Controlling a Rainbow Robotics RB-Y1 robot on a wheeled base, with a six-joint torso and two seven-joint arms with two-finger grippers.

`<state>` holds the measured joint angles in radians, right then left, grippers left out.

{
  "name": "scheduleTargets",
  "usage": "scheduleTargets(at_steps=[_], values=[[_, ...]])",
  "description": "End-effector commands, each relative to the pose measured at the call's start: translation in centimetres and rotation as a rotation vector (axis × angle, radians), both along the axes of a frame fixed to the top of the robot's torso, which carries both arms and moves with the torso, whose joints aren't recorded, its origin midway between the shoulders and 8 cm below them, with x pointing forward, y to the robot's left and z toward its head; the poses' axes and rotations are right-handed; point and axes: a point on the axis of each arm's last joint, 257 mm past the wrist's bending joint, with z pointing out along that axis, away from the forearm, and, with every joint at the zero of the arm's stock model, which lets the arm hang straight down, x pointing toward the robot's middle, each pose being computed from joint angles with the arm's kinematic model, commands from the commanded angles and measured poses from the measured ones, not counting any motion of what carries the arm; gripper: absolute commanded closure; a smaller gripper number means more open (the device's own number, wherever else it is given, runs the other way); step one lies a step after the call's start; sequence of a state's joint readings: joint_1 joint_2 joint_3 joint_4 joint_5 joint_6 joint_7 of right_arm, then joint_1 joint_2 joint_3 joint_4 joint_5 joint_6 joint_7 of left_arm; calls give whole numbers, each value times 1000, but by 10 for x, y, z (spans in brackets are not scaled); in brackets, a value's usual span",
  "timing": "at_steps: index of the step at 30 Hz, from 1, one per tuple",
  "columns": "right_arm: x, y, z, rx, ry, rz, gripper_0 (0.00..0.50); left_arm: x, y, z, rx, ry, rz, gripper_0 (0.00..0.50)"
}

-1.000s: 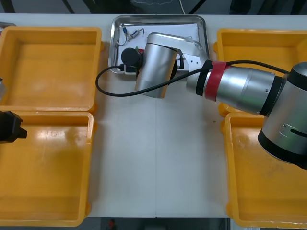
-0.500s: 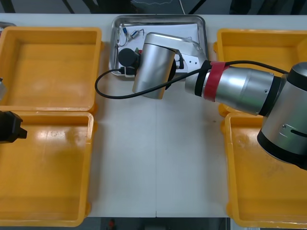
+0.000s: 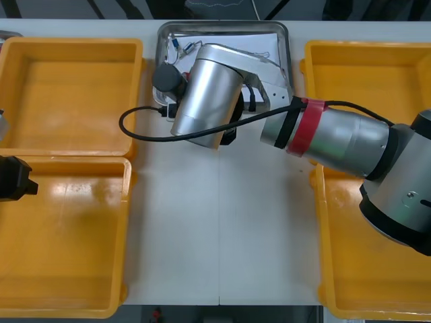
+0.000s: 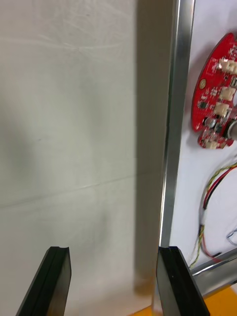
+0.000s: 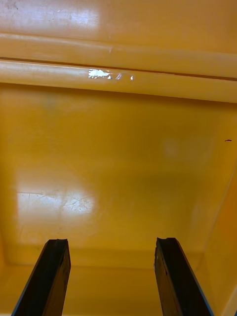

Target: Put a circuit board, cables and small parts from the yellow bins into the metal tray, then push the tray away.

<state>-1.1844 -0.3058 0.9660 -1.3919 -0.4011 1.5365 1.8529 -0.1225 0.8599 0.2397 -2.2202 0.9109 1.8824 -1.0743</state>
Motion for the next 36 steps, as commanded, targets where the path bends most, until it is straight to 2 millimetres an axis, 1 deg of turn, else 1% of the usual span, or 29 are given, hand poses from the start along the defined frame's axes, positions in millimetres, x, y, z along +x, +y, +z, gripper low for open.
scheduleTargets(at_steps=[1, 4, 5, 7, 8, 10, 11, 14, 15, 17, 19, 20, 22, 23, 26, 29, 30, 32, 33, 35, 36], values=[[-25, 5, 17, 78, 41, -10, 0, 0, 13, 15, 50, -32, -22, 0], [-48, -14, 24, 109, 96, -81, 0, 0, 13, 15, 50, -32, -22, 0], [-52, -18, 25, 112, 105, -94, 0, 0, 13, 15, 50, -32, -22, 0], [-64, -36, 35, 142, 133, -156, 0, 0, 13, 15, 50, -32, -22, 0], [-64, -36, 38, 164, 130, -157, 0, 0, 13, 15, 50, -32, -22, 0], [-66, -39, 50, 260, 131, -163, 0, 0, 13, 15, 50, -32, -22, 0], [-67, -40, 53, 285, 134, -164, 0, 0, 13, 15, 50, -32, -22, 0], [-71, -54, 69, 421, 141, -185, 0, 0, 13, 15, 50, -32, -22, 0], [-71, -58, 73, 441, 137, -190, 0, 0, 13, 15, 50, -32, -22, 0], [-72, -72, 80, 500, 128, -211, 0, 0, 13, 15, 50, -32, -22, 0], [-75, -93, 89, 571, 106, -240, 0, 0, 13, 15, 50, -32, -22, 0], [-76, -97, 89, 584, 104, -248, 0, 0, 13, 15, 50, -32, -22, 0], [-80, -118, 94, 635, 88, -284, 0, 0, 13, 15, 50, -32, -22, 0], [-82, -128, 96, 668, 85, -318, 0, 0, 13, 15, 50, -32, -22, 0], [-90, -144, 92, 729, 99, -382, 0, 0, 13, 15, 50, -32, -22, 0], [-101, -174, 84, 816, 109, -508, 0, 0, 13, 15, 50, -32, -22, 0], [-102, -179, 84, 826, 105, -526, 0, 0, 13, 15, 50, -32, -22, 0], [-109, -200, 81, 855, 85, -598, 0, 0, 13, 15, 50, -32, -22, 0], [-111, -205, 79, 859, 81, -617, 0, 0, 13, 15, 50, -32, -22, 0], [-118, -224, 75, 880, 60, -692, 0, 0, 13, 15, 50, -32, -22, 0], [-120, -228, 74, 887, 56, -709, 0, 0, 13, 15, 50, -32, -22, 0]])
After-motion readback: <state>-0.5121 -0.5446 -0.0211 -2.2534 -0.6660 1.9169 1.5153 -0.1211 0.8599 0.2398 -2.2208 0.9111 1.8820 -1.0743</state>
